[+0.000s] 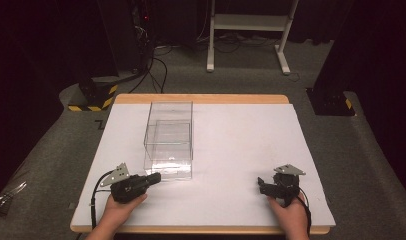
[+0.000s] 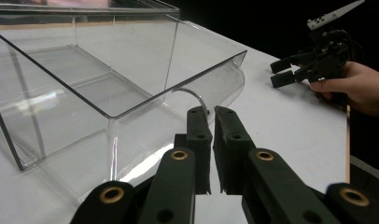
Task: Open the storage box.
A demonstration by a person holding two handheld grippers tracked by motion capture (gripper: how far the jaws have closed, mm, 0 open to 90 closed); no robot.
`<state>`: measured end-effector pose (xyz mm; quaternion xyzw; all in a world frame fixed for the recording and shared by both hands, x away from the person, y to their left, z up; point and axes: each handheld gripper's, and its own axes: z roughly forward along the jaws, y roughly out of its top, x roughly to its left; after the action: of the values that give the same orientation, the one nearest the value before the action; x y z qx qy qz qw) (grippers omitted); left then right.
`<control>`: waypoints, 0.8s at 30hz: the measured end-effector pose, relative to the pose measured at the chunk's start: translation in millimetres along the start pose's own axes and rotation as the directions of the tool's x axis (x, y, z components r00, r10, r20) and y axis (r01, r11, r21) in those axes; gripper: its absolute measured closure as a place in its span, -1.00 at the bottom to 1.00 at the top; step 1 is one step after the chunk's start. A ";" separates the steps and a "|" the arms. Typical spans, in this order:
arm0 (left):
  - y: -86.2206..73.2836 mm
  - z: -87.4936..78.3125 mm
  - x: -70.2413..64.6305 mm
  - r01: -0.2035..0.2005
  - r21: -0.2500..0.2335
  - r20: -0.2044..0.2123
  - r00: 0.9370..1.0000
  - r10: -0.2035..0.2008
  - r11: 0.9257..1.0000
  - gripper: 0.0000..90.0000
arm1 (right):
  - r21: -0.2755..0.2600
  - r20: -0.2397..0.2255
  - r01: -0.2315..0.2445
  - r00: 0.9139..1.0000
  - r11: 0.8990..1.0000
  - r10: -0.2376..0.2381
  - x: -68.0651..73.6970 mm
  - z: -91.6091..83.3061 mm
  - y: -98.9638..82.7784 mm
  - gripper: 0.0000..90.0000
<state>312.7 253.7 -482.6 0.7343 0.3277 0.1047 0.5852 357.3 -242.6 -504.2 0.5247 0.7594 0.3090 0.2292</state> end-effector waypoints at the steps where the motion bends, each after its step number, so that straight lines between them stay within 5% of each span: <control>1: -0.3 -0.4 -0.6 -0.002 0.001 0.000 1.000 0.002 1.000 0.89 | 0.000 0.000 0.000 1.000 1.000 0.000 0.0 0.0 0.0 -0.71; 24: -11.7 -17.2 -17.8 -0.005 0.025 0.048 0.999 0.004 1.000 0.89 | 0.000 0.002 0.002 1.000 1.000 -0.002 0.2 -0.2 0.0 -0.71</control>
<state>285.7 257.7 -484.3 0.7446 0.3132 0.0842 0.5835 357.0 -242.5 -504.1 0.5241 0.7599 0.3081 0.2302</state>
